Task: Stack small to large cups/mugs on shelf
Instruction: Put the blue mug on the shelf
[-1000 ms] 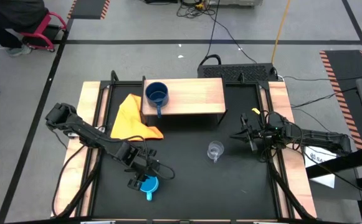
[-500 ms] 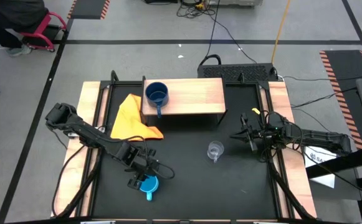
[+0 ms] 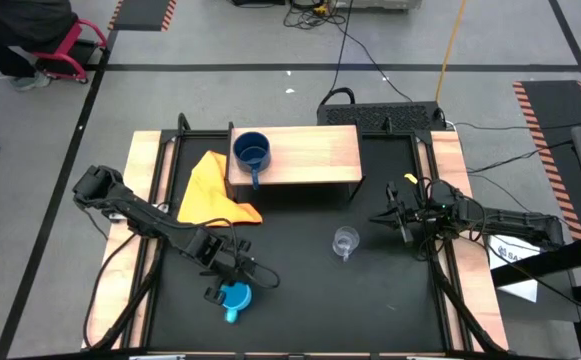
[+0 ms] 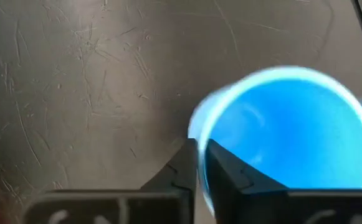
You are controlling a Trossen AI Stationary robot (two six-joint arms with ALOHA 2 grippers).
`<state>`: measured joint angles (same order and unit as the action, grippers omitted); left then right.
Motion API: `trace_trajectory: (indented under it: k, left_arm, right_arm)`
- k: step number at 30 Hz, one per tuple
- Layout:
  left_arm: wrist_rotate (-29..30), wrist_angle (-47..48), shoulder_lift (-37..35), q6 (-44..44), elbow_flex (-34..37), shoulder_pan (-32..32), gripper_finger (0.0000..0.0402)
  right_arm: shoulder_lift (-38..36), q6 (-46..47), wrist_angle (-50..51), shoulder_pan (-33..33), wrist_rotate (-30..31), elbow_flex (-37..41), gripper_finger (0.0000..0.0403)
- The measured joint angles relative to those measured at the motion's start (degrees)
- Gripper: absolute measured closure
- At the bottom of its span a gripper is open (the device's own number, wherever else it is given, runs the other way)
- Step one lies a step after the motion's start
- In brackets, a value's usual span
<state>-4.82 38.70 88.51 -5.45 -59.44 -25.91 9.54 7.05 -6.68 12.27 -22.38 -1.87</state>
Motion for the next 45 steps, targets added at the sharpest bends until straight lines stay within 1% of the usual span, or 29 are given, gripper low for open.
trace_trajectory:
  k: [1, 3, 7, 11, 19, 31, 36, 42, 45]
  left_arm:
    - [0.0, 0.1, 0.0, 0.3, 0.0, 0.0, 0.0386]
    - [0.1, 0.0, 0.0, 0.7, 0.0, 0.0, 0.0392]
    - [0.2, 0.0, 0.0, 1.2, 0.0, 0.0, 0.0384]
    - [0.2, 0.0, 0.0, 2.2, 0.0, 0.0, 0.0394]
    - [0.5, -0.3, 0.0, 3.5, -0.3, 0.3, 0.0395]
    - [0.4, 5.9, 0.0, 6.0, -7.0, 0.4, 0.0397]
    - [0.4, 8.4, 0.0, 7.2, -9.5, 1.4, 0.0397]
    - [0.7, 9.2, 0.0, 9.5, -11.0, 2.5, 0.0397]
    - [0.8, 9.5, -1.1, 10.8, -11.0, 3.1, 0.0397]
  right_arm:
    - [0.0, 0.0, 0.0, 0.0, 0.0, 0.0, 0.0403]
    - [0.0, 0.0, 0.0, 0.0, 0.0, 0.0, 0.0403]
    - [0.0, -0.1, 0.0, 0.0, 0.0, 0.0, 0.0403]
    - [0.0, -0.2, 0.0, 0.0, 0.0, 0.0, 0.0403]
    - [0.0, -0.2, 0.0, 0.0, 0.0, 0.0, 0.0403]
    - [0.0, -0.2, 0.0, 0.0, 0.0, 0.0, 0.0403]
    - [0.0, -0.2, 0.0, 0.0, 0.0, 0.0, 0.0403]
    - [0.0, 0.0, 0.0, 0.0, 0.0, 0.0, 0.0403]
    - [0.0, 0.0, 0.0, 0.0, 0.0, 0.0, 0.0403]
